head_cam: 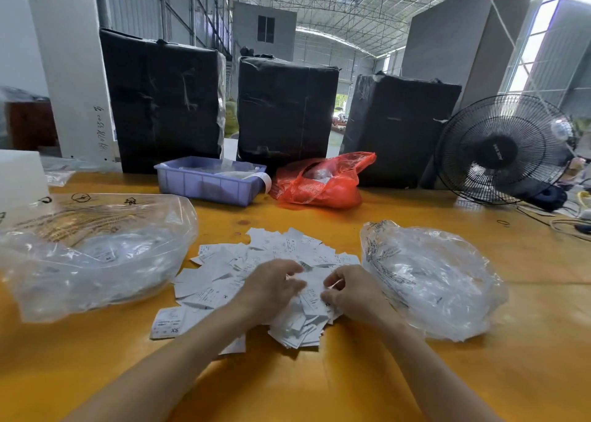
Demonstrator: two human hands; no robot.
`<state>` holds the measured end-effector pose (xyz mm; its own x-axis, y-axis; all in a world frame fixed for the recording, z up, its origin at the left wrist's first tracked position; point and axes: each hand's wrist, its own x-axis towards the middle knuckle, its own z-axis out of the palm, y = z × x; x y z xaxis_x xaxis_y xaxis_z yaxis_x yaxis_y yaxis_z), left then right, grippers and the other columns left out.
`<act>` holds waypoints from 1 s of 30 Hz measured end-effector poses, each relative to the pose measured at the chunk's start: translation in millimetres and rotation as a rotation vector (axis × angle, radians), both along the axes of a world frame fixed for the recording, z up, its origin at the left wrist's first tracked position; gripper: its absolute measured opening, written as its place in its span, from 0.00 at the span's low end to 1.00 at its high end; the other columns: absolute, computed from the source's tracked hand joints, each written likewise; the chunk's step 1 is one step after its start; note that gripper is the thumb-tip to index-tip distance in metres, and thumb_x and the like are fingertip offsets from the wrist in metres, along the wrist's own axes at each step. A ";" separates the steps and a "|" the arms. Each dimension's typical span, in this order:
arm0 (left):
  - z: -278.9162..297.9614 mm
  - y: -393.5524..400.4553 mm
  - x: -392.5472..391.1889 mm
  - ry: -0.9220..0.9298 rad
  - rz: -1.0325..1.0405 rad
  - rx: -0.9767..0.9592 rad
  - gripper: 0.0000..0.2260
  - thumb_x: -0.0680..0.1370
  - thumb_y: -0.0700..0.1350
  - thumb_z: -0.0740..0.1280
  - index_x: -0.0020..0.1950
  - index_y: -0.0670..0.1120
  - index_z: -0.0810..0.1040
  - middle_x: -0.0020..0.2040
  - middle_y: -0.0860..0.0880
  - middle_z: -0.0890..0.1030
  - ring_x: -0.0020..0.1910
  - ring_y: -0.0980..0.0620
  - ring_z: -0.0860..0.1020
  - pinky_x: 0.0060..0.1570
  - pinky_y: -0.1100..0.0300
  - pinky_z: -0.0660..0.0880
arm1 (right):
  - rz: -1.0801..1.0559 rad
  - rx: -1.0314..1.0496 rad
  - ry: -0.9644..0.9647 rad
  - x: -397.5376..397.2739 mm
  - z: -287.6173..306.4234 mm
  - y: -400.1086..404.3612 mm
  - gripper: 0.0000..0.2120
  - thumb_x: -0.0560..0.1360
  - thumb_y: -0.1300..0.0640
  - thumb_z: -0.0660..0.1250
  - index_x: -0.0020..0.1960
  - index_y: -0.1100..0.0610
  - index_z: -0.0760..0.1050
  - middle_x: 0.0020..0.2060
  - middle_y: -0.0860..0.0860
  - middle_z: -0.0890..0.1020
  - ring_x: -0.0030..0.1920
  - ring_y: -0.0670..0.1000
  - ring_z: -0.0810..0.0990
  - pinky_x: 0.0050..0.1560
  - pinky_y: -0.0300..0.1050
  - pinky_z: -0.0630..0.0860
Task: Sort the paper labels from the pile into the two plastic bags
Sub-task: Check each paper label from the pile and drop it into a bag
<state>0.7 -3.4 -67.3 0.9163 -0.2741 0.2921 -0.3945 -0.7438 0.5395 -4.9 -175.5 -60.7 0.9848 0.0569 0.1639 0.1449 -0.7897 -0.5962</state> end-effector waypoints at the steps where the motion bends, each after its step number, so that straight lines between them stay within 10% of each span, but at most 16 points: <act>1: -9.5 -3.0 1.7 -0.022 -0.009 0.075 0.16 0.78 0.52 0.65 0.64 0.48 0.76 0.61 0.49 0.78 0.59 0.52 0.74 0.57 0.60 0.70 | -0.007 -0.012 -0.036 -0.7 3.2 0.2 0.06 0.73 0.57 0.71 0.49 0.58 0.79 0.41 0.49 0.79 0.40 0.46 0.76 0.35 0.36 0.69; 6: -21.1 -3.1 2.3 -0.178 -0.028 0.181 0.17 0.78 0.58 0.63 0.64 0.55 0.76 0.63 0.54 0.76 0.62 0.52 0.70 0.61 0.57 0.68 | -0.348 -0.172 -0.505 3.9 29.3 -33.7 0.09 0.76 0.62 0.62 0.45 0.62 0.81 0.38 0.57 0.83 0.38 0.55 0.80 0.40 0.47 0.78; 12: -19.3 -9.2 -1.3 -0.189 -0.057 0.130 0.16 0.78 0.54 0.64 0.64 0.50 0.76 0.61 0.53 0.78 0.60 0.53 0.72 0.58 0.60 0.68 | -0.622 -0.474 0.049 5.4 16.9 -97.4 0.19 0.70 0.43 0.71 0.43 0.58 0.72 0.48 0.57 0.81 0.54 0.59 0.76 0.48 0.48 0.73; 21: -16.4 -10.0 -8.0 -0.201 -0.042 0.016 0.16 0.76 0.49 0.69 0.63 0.47 0.77 0.55 0.52 0.81 0.54 0.54 0.79 0.55 0.61 0.73 | -0.633 -0.293 -0.170 12.5 13.2 -104.0 0.09 0.77 0.55 0.66 0.47 0.60 0.81 0.43 0.58 0.83 0.47 0.59 0.80 0.49 0.51 0.76; 30: -13.5 -18.0 -12.2 -0.155 -0.015 -0.278 0.09 0.72 0.33 0.70 0.44 0.46 0.74 0.40 0.51 0.77 0.40 0.54 0.75 0.37 0.71 0.70 | -0.496 0.808 -0.590 8.7 38.5 -74.1 0.06 0.75 0.60 0.69 0.44 0.64 0.81 0.33 0.52 0.81 0.34 0.46 0.78 0.35 0.34 0.76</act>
<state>-11.5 -21.4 -80.8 0.8512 -0.1775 0.4939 -0.4980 -0.5700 0.6535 3.8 -249.6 -22.2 0.6247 -0.6556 0.4241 0.3505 -0.2499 -0.9026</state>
